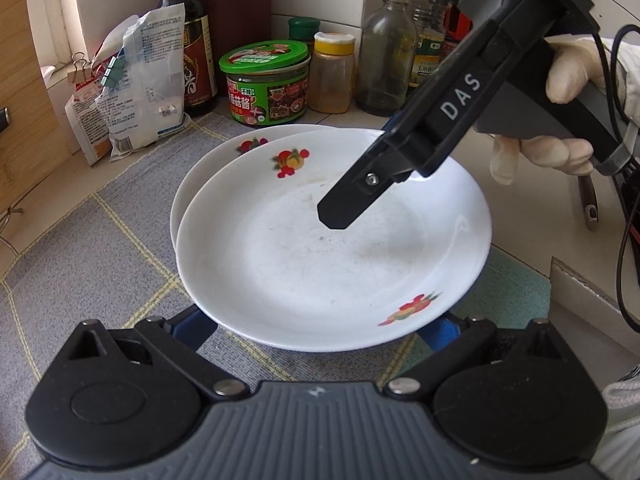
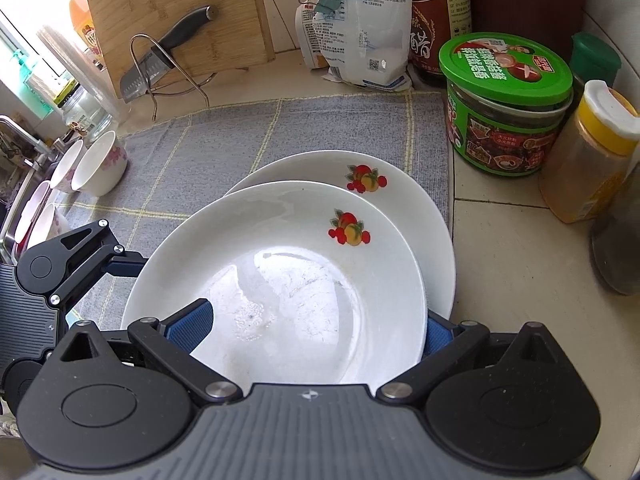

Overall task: Organize plates and bowls
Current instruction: 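Lower the plate onto the stack and open the left tool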

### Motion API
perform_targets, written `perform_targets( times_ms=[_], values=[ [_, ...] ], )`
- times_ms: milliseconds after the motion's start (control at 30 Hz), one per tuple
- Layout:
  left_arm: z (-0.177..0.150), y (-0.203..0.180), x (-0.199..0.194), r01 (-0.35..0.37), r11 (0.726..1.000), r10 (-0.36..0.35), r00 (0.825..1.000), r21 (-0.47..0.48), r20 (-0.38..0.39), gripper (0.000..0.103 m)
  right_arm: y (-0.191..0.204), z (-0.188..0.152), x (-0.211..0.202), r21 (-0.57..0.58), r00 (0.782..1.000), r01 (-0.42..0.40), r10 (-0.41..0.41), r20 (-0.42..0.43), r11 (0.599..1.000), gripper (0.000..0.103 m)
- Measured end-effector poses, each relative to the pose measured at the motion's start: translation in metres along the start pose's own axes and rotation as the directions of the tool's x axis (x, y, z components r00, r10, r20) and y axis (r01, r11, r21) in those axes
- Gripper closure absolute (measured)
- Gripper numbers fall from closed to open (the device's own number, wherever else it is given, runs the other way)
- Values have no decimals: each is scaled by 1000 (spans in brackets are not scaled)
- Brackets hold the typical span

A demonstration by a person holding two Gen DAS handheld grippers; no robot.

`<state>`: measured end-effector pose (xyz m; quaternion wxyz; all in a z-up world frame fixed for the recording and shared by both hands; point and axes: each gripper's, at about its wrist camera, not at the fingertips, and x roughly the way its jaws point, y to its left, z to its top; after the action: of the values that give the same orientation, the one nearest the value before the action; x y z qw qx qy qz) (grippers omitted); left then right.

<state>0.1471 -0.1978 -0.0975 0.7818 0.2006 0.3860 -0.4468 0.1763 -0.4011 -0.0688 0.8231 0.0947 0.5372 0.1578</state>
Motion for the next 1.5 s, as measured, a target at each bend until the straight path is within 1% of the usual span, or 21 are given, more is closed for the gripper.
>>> perform_targets(
  times_ms=[67,167,367,533,1033,1500],
  values=[
    [0,3,3,-2,1000,2,1000,-3,2,1,1,-1,-1,2,1000,4,-4,4,1000,0],
    [-1,4,7,-20,999,20,1000,26,3,1,1,-1,-3,11,1000,4,-4,7,1000,0],
    [-1,8,12,-14,1000,14,1000,26,0,1,1,-4,-8,23,1000,9,-9,12,1000,0],
    [-3,6,13,-18,999,18,1000,45,2,1,2,-5,-13,26,1000,22,-23,17,999,0],
    [-2,8,11,-9,999,8,1000,33,14,1,10,-9,-17,23,997,73,-73,3,997,0],
    [-1,6,7,-23,999,21,999,37,36,1,18,-13,-30,26,994,114,-114,3,993,0]
  ],
)
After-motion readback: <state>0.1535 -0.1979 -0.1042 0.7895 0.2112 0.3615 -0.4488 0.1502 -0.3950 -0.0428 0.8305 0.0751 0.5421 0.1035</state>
